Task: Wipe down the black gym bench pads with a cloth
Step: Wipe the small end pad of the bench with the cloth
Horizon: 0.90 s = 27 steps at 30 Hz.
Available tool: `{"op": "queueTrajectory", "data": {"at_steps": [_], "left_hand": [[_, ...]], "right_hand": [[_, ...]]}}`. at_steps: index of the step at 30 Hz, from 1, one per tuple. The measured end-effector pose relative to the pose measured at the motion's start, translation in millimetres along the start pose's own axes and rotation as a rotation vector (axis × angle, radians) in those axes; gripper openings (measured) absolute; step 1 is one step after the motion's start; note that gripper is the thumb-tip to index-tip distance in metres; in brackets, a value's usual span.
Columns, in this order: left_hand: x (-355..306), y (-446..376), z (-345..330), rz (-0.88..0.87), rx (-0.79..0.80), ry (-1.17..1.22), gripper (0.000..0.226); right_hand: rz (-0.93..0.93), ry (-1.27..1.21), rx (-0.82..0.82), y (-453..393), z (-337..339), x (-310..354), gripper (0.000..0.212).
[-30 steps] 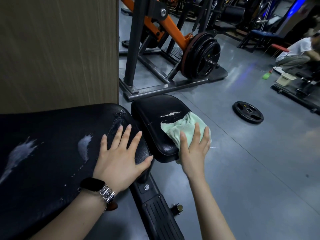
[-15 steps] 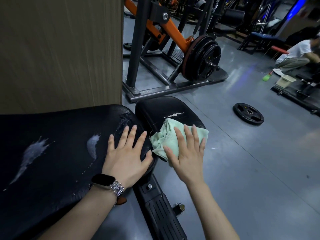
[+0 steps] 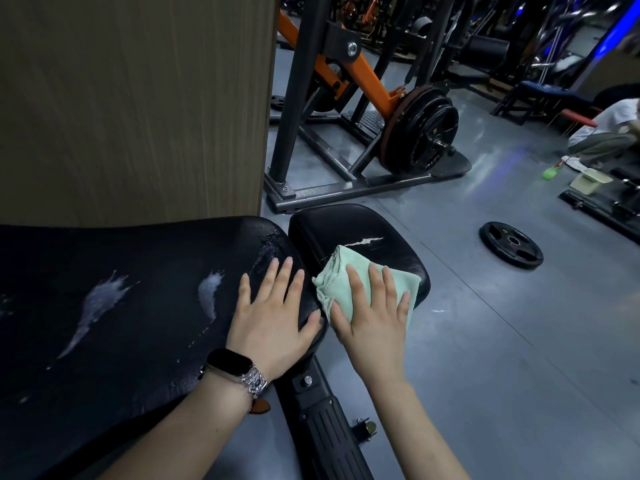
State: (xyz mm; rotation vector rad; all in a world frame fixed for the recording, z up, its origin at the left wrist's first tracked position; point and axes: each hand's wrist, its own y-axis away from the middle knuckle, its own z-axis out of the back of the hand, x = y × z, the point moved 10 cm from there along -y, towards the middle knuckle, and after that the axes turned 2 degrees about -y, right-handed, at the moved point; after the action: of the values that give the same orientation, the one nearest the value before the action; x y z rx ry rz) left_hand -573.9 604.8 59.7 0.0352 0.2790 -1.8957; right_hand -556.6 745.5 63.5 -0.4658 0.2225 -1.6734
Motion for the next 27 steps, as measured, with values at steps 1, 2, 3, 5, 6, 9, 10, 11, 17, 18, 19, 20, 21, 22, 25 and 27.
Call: {"op": "queueTrajectory", "data": {"at_steps": [1,2,3,5,6,9,10,11,17,18,19,20,21,22,25,27], "left_hand": [[0,0,2,-0.007,-0.014,-0.009,0.070],[-1,1,4,-0.015,-0.029,-0.013,0.068],[-1,1,5,-0.021,-0.038,-0.015,0.067],[0,4,9,-0.018,-0.055,-0.018,0.066],[1,7,10,-0.014,-0.065,-0.018,0.065],[1,21,13,-0.018,-0.078,-0.010,0.063],[2,27,13,-0.019,-0.087,-0.005,0.062],[3,32,14,-0.021,-0.097,0.002,0.062],[10,44,11,-0.038,-0.103,0.013,0.061],[10,44,11,-0.038,-0.105,0.021,0.061],[9,44,10,-0.037,-0.108,0.026,0.061],[9,43,9,-0.038,-0.111,0.025,0.061],[9,43,8,-0.041,-0.118,0.021,0.061],[8,42,8,-0.045,-0.126,0.015,0.061],[8,42,9,-0.055,-0.160,0.023,0.062],[8,41,10,-0.052,-0.180,0.032,0.062]], "right_hand": [[0.004,0.020,0.027,-4,-1,1,0.058],[0.008,0.035,0.072,-8,-3,4,0.058],[0.010,0.048,0.119,-13,-6,6,0.060],[0.021,0.065,0.183,-20,-9,10,0.064],[0.029,0.076,0.210,-23,-10,12,0.067],[0.044,0.109,0.339,-31,-19,17,0.064],[0.037,0.114,0.377,-34,-21,18,0.063],[0.027,0.120,0.401,-36,-22,19,0.063],[0.021,0.113,0.440,-60,-36,32,0.062],[0.022,0.106,0.442,-67,-38,35,0.062],[0.021,0.096,0.446,-74,-42,37,0.062],[0.021,0.086,0.452,-80,-46,40,0.062],[0.019,0.075,0.458,-87,-50,42,0.062],[0.017,0.066,0.460,-93,-54,44,0.062],[0.017,0.066,0.463,-111,-64,53,0.062],[0.017,0.061,0.469,-121,-69,58,0.062]]}}
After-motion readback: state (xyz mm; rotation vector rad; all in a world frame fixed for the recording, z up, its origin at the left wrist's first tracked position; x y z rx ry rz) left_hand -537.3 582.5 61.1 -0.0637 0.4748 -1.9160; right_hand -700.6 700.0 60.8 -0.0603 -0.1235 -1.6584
